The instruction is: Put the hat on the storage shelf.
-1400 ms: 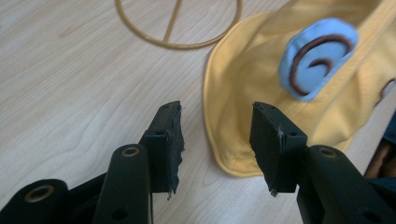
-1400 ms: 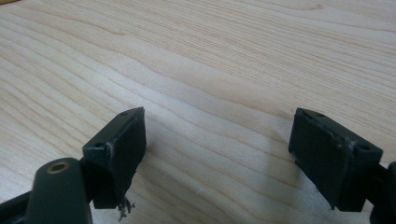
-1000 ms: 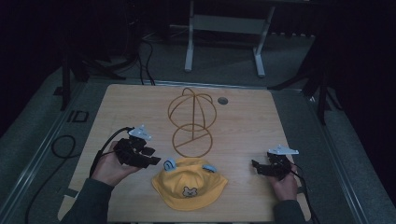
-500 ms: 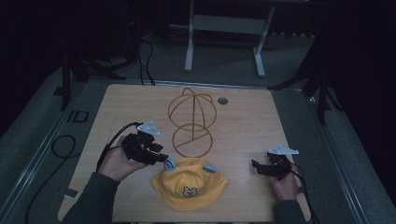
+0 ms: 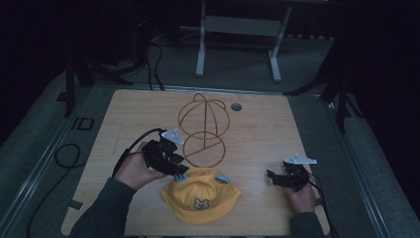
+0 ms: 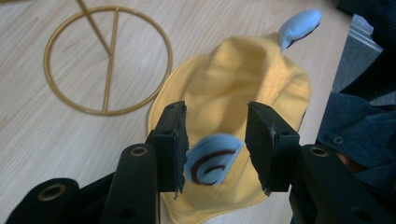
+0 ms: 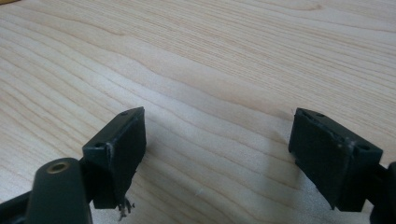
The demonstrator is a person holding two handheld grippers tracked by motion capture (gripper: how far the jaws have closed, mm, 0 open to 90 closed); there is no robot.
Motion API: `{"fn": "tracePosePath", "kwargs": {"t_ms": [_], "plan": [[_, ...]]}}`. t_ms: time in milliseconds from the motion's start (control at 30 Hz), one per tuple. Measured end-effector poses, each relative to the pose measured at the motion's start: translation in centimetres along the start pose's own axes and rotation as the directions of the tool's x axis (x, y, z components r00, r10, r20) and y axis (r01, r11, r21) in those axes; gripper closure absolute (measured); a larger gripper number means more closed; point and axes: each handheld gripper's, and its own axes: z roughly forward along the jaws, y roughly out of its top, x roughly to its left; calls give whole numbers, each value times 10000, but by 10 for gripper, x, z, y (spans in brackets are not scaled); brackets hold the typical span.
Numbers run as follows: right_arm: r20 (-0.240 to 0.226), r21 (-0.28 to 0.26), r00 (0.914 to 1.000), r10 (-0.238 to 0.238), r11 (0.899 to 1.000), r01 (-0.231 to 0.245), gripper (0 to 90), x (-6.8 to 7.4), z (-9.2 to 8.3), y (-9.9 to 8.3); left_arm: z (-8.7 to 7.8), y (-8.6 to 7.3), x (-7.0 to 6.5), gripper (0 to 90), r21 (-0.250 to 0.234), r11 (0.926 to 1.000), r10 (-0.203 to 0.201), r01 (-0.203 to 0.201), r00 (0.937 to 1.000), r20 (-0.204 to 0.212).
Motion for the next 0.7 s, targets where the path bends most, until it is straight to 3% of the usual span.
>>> {"fn": "tracePosePath", "kwargs": {"t_ms": [367,700], "plan": [[-1,7,10000,-7,10000,7,189,0,0,0,9,16,-8,585,280,9983,513,-519,9984,221],[3,-2,10000,-33,10000,33,189,0,0,0,21,29,-17,592,718,9916,1040,-1075,9933,511]]}}
